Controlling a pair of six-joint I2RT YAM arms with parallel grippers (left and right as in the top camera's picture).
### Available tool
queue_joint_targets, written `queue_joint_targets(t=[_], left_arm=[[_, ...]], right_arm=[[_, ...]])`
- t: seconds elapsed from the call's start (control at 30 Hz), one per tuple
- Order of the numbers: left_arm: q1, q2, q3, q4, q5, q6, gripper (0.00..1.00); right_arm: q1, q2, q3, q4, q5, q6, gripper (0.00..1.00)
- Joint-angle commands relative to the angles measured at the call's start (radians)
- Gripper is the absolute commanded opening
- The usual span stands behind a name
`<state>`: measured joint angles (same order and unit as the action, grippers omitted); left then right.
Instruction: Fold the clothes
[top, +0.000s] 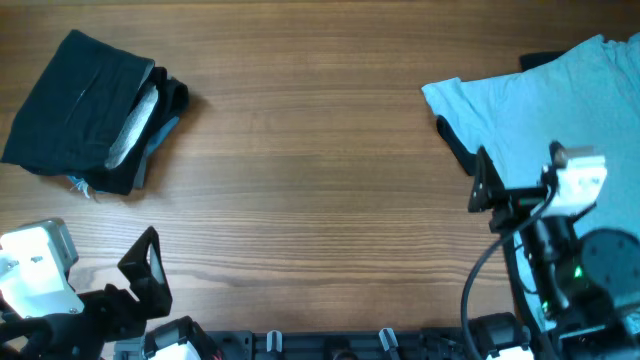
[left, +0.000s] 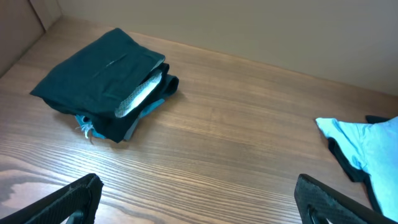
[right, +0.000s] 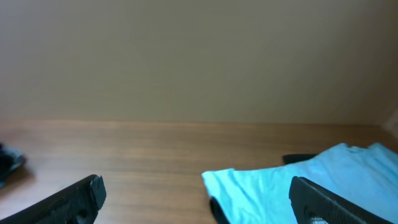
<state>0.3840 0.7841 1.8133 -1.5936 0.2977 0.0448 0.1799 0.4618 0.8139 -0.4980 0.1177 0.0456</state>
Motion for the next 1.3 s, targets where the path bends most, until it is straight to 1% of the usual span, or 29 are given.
queue_joint_targets(t=[0.0,0.13,0.27,0.4,0.53,0.67,0.73,0.77,0.83,0.97,1.07,1.13,1.17,1.27], left_arm=[[-0.007,-0.005,-0.002,0.002,-0.008,0.015,1.0],[-0.007,-0.005,-0.002,0.002,-0.008,0.015,1.0],[-0.007,-0.005,-0.002,0.003,-0.008,0.015,1.0],[-0.007,-0.005,-0.002,0.003,-0.008,0.015,1.0],[-0.007,-0.005,-0.002,0.002,-0.008,0.015,1.0],[-0.007,-0.005,-0.002,0.002,-0.008,0.015,1.0],[-0.007,-0.005,-0.002,0.002,-0.008,0.015,1.0],[-0.007,-0.005,-0.002,0.002,-0.008,0.015,1.0],[-0.007,-0.005,-0.002,0.002,-0.008,0.015,1.0],[-0.007,-0.005,-0.002,0.002,-0.008,0.015,1.0],[-0.007,-0.005,-0.002,0.002,-0.008,0.015,1.0],[-0.007,-0.005,-0.002,0.002,-0.008,0.015,1.0],[-0.007,-0.005,-0.002,0.002,-0.008,0.015,1.0],[-0.007,-0.005,-0.002,0.002,-0.008,0.015,1.0]], right_arm=[[-0.031,-0.166,-0.188,0.041,0.032,0.014,1.0],[-0.056,-0.328,-0.372,0.074,0.032,0.154,1.0],[-0.097,-0.428,-0.537,0.161,0.016,0.26,1.0],[-0.12,-0.459,-0.664,0.292,-0.073,0.268,1.0],[-0.121,-0.459,-0.747,0.349,-0.109,0.265,1.0],[-0.121,-0.459,-0.757,0.383,-0.119,0.138,1.0],[-0.121,-0.459,-0.757,0.382,-0.116,0.006,1.0],[-0.121,-0.459,-0.757,0.384,-0.12,-0.037,1.0],[-0.121,-0.459,-0.757,0.438,-0.151,-0.056,1.0],[-0.121,-0.459,-0.757,0.546,-0.22,-0.296,1.0],[-0.139,-0.459,-0.762,0.541,-0.224,-0.315,1.0],[-0.147,-0.459,-0.808,0.554,-0.223,-0.315,1.0],[-0.146,-0.459,-0.809,0.497,-0.224,-0.313,1.0],[-0.146,-0.459,-0.809,0.506,-0.229,-0.274,1.0]])
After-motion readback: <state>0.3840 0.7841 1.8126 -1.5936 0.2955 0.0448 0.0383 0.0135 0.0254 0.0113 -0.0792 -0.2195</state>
